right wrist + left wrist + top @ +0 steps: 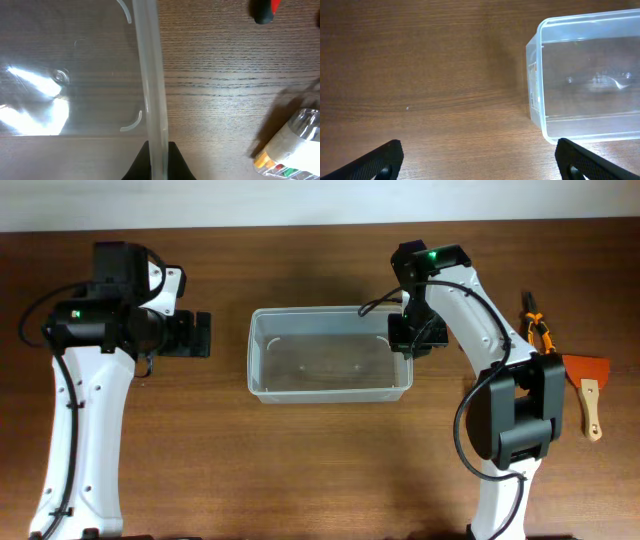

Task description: Pack container

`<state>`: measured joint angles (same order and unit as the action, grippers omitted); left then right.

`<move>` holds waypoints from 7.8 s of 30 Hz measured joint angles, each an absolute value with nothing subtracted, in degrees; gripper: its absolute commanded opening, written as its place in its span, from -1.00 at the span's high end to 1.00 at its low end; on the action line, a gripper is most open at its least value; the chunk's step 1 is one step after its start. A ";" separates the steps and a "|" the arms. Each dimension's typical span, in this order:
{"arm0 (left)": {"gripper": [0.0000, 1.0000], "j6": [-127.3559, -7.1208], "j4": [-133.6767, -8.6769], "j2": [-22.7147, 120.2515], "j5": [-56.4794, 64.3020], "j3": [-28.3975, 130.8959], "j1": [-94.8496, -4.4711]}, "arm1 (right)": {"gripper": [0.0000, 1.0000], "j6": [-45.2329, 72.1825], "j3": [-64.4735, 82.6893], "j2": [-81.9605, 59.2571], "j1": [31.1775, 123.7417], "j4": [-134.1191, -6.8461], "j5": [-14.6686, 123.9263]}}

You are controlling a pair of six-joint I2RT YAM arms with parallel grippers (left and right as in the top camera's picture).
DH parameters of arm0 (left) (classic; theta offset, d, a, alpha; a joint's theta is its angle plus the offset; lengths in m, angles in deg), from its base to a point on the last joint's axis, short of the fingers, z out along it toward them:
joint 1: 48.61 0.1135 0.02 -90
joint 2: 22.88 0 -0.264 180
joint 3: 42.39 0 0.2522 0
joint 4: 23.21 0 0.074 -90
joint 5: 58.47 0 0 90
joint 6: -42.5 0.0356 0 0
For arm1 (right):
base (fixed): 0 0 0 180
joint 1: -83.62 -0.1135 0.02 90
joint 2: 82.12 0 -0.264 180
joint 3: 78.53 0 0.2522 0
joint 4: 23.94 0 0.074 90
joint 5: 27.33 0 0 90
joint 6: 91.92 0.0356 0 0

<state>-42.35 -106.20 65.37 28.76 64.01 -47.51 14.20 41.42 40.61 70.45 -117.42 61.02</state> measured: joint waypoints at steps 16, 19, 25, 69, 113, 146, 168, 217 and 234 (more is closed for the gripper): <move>-0.99 -42.35 -106.20 65.37 28.76 64.01 -47.51 | 0.56 14.35 41.36 40.64 70.48 -117.73 61.09; -0.98 -42.35 -106.20 65.37 28.76 64.01 -47.51 | 0.56 13.85 41.36 40.64 70.48 -116.76 61.09; -0.99 -42.35 -106.20 65.37 28.76 64.01 -47.51 | 0.37 10.44 41.36 40.64 70.48 -115.02 61.09; -0.99 -42.35 -106.25 65.41 28.78 64.01 -47.51 | -0.97 2.72 76.44 40.83 95.90 -131.96 62.14; -0.98 -42.35 -106.22 65.43 28.78 64.01 -47.51 | -0.97 -17.78 49.79 49.42 91.02 -109.77 56.72; -0.98 -42.35 -106.25 65.43 28.78 64.01 -47.51 | -0.97 -6.61 67.41 49.77 92.03 -126.67 58.75; -0.99 -42.35 -106.25 65.43 28.78 64.01 -47.51 | -0.97 -16.91 71.76 50.12 97.71 -121.35 58.88; -0.99 -42.35 -106.22 65.43 28.78 64.01 -47.51 | -0.98 -15.92 71.56 63.98 97.54 -120.83 59.21; -0.98 -42.35 -106.22 65.43 28.78 64.01 -47.51 | -0.97 -17.41 71.56 64.74 97.54 -119.98 59.82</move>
